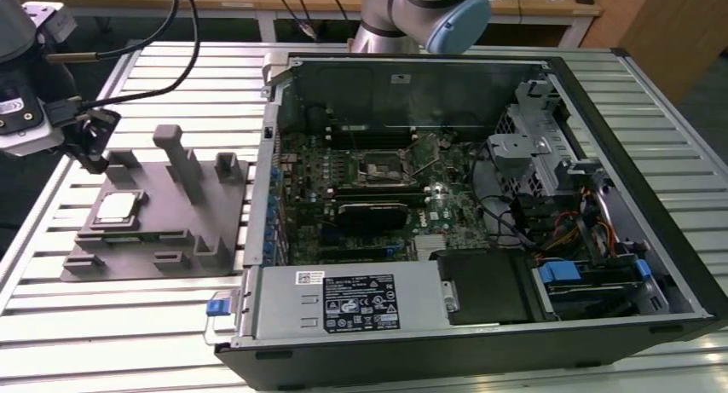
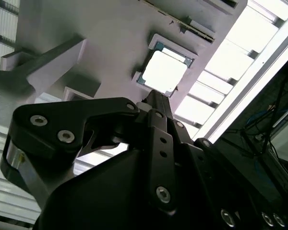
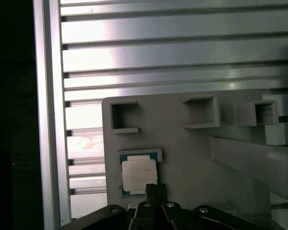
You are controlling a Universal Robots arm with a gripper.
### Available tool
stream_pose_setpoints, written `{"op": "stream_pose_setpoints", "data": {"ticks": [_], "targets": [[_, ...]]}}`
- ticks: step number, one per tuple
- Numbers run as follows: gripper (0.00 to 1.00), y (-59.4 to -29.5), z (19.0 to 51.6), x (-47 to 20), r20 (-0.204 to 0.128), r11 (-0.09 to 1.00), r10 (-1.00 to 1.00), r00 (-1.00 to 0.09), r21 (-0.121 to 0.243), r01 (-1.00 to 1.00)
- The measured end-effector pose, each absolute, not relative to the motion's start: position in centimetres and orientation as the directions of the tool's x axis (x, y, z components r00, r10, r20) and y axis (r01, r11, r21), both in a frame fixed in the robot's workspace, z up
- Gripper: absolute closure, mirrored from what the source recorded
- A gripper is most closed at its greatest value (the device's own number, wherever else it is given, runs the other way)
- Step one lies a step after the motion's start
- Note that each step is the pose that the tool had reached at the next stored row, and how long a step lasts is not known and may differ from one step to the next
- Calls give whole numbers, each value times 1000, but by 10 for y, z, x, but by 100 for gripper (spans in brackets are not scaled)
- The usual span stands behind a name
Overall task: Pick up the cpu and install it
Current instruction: 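Pick up the cpu and move it towards the insertion slot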
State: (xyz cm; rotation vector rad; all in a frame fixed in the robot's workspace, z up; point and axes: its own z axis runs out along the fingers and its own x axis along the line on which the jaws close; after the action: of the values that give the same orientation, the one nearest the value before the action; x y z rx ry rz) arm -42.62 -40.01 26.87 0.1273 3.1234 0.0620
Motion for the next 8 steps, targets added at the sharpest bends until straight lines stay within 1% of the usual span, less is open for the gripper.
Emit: {"op": "stream_pose_setpoints", "data": {"ticks": [8], "targets": [[89, -402, 256, -435, -13, 996, 79, -997, 41, 79]]}}
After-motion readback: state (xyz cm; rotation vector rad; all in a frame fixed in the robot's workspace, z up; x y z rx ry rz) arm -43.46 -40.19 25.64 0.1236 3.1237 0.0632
